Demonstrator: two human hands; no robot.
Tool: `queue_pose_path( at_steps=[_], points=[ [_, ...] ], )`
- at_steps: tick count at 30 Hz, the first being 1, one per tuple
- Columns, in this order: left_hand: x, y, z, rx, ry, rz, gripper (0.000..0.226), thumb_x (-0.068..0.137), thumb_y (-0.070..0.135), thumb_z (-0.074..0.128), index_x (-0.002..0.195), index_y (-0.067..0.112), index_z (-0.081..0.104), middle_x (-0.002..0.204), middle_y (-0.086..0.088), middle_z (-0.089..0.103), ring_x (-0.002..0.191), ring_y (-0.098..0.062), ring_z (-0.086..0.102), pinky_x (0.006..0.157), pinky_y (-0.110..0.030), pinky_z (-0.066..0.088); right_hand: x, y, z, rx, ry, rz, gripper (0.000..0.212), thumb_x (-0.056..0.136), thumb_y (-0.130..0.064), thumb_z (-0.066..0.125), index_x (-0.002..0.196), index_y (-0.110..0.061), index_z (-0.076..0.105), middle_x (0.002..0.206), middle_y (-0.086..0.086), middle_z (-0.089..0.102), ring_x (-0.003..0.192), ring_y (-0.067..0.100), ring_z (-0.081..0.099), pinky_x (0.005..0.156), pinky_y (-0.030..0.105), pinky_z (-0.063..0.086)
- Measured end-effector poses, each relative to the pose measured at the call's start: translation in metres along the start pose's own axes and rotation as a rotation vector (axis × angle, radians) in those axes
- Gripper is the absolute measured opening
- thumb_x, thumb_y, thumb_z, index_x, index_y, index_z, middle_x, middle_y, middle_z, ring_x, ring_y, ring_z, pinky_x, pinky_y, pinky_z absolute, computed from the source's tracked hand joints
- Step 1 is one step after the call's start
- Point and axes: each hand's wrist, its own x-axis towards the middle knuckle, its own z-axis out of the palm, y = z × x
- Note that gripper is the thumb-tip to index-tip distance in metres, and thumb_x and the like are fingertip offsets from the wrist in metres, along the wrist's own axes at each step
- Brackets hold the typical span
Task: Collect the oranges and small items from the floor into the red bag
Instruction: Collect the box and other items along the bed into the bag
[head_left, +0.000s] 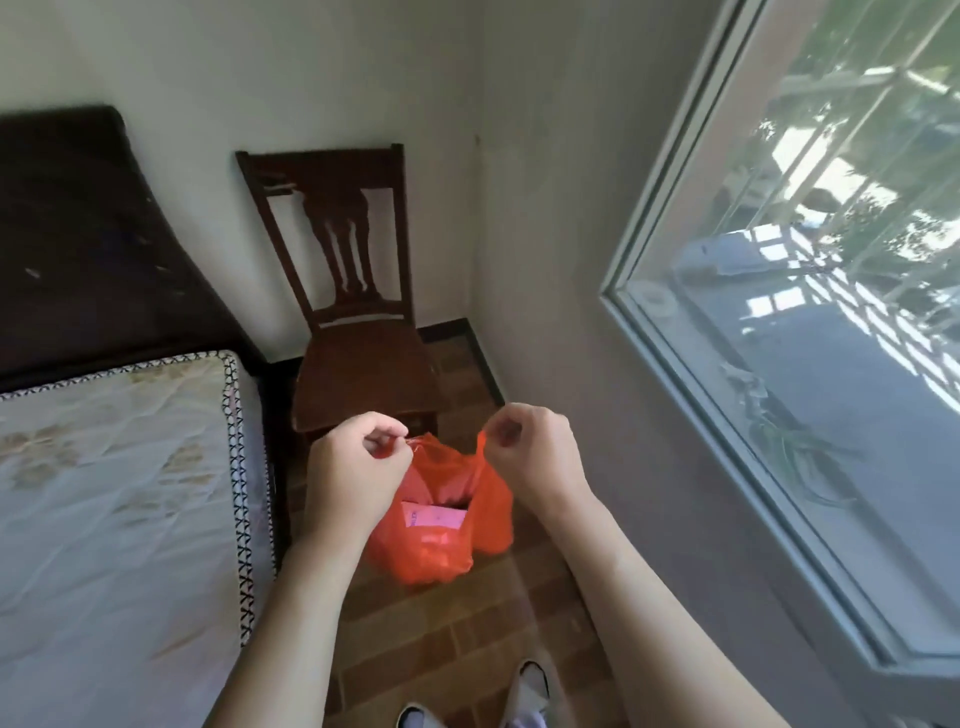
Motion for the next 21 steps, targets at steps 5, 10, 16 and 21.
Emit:
queue_pose_path(
  at_steps=[5, 10, 16, 21],
  points=[
    [0.000, 0.024, 0.027, 0.006, -0.040, 0.027, 0.023, 0.072, 0.003, 0.074, 0.077, 0.026, 0.075, 0.072, 0.012, 0.070, 0.069, -0.005, 0.066, 0.063, -0.018, 0.050, 0.001, 0.028, -0.026, 0.043, 0.038, 0.049, 0.019, 0.072, -0.012, 0.061, 0.078, -0.025, 0.074, 0.071, -0.011, 0.070, 0.069, 0.008, 0.064, 0.063, 0.025, 0.052],
    [-0.008, 0.053, 0.047, -0.007, -0.097, 0.096, 0.023, 0.075, 0.002, 0.074, 0.079, 0.025, 0.076, 0.076, 0.013, 0.071, 0.071, -0.006, 0.067, 0.066, -0.026, 0.057, 0.002, 0.051, -0.051, 0.084, 0.072, 0.075, 0.020, 0.071, -0.012, 0.061, 0.078, -0.025, 0.074, 0.071, -0.010, 0.070, 0.069, 0.007, 0.065, 0.064, 0.025, 0.053],
    [-0.012, 0.090, 0.066, -0.036, -0.179, 0.195, 0.022, 0.076, 0.003, 0.076, 0.079, 0.025, 0.076, 0.075, 0.014, 0.070, 0.076, -0.006, 0.066, 0.062, -0.013, 0.051, -0.009, 0.062, -0.083, 0.098, 0.142, 0.101, 0.019, 0.069, -0.014, 0.058, 0.067, -0.031, 0.065, 0.066, -0.012, 0.067, 0.065, 0.005, 0.063, 0.058, 0.020, 0.048],
    [-0.009, 0.120, 0.075, -0.068, -0.312, 0.304, 0.022, 0.075, 0.004, 0.075, 0.076, 0.026, 0.075, 0.071, 0.013, 0.069, 0.072, -0.006, 0.066, 0.062, -0.010, 0.047, -0.035, 0.067, -0.107, 0.095, 0.265, 0.179, 0.021, 0.073, -0.015, 0.064, 0.064, -0.033, 0.063, 0.066, -0.013, 0.067, 0.066, 0.003, 0.064, 0.060, 0.021, 0.050]
  ],
)
